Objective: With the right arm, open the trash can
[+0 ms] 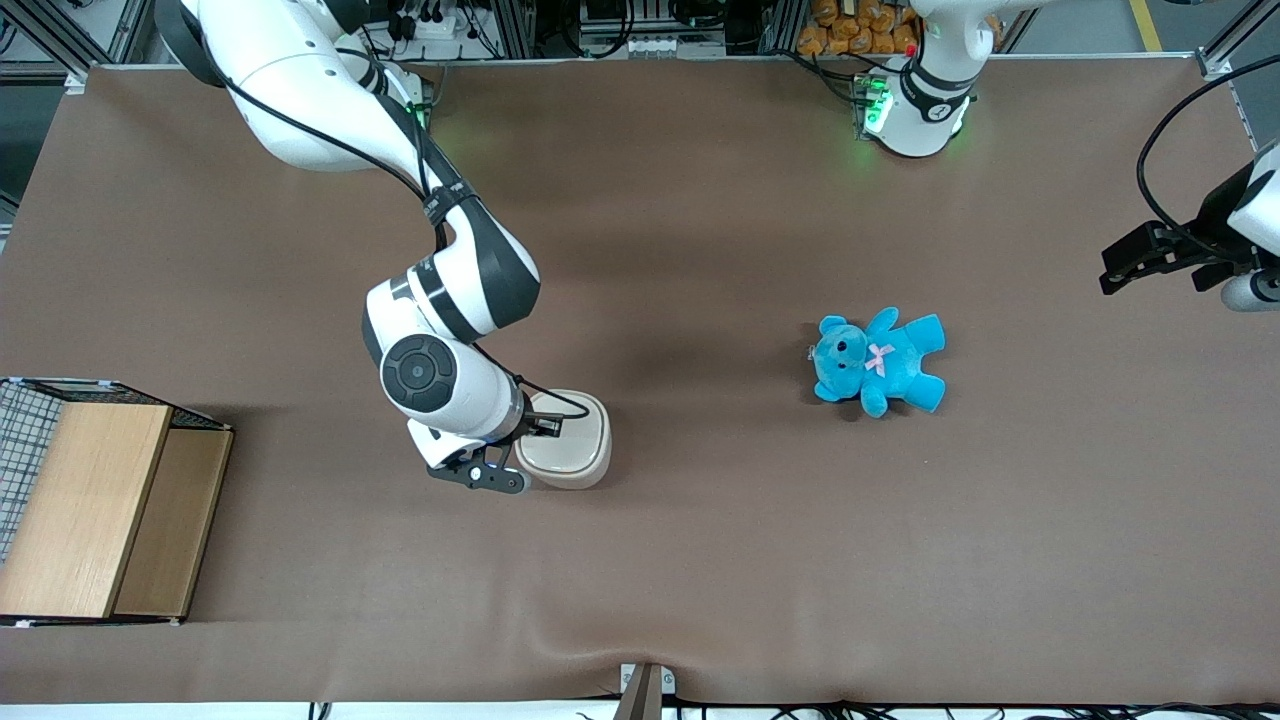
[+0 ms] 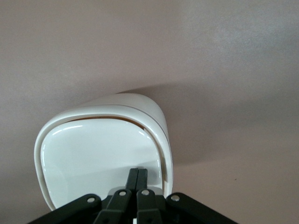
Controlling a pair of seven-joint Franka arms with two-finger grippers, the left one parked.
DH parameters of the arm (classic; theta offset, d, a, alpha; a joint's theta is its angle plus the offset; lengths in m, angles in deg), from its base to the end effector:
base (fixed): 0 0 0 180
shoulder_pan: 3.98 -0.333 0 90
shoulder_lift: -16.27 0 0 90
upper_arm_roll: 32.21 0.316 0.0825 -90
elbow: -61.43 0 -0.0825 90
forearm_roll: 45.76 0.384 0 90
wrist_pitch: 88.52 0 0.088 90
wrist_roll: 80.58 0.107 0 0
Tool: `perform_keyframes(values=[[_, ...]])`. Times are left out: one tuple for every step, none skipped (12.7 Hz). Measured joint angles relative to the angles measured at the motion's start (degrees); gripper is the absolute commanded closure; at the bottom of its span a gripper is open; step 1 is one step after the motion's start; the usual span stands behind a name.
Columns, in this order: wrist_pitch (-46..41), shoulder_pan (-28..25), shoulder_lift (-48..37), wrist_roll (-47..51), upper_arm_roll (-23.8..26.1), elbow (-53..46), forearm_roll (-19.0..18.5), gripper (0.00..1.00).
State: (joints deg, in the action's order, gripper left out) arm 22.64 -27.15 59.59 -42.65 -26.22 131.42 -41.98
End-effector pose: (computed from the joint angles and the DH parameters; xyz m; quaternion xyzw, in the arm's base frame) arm 0.6592 0.3496 0.3224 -0.9924 0.1021 0.0509 0.0462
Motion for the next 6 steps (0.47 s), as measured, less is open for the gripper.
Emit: perform_keyframes(values=[[0.2,-0.1,0.1,0.0,0.0,0.0,-0.2,1.0],[0.8,-0.2,0.3,0.0,0.0,0.1,-0.3,1.0],[1.2,-0.3,0.4,0.0,0.0,0.2,-0.6,1.0],[1.7,-0.4,0.4,0.1,0.0,0.3,-0.6,1.0],[2.5,-0.4,0.4,0.1,0.0,0.5,-0.7,1.0],[3.0,-0.5,0.4,0.1,0.0,0.7,-0.8,1.0]])
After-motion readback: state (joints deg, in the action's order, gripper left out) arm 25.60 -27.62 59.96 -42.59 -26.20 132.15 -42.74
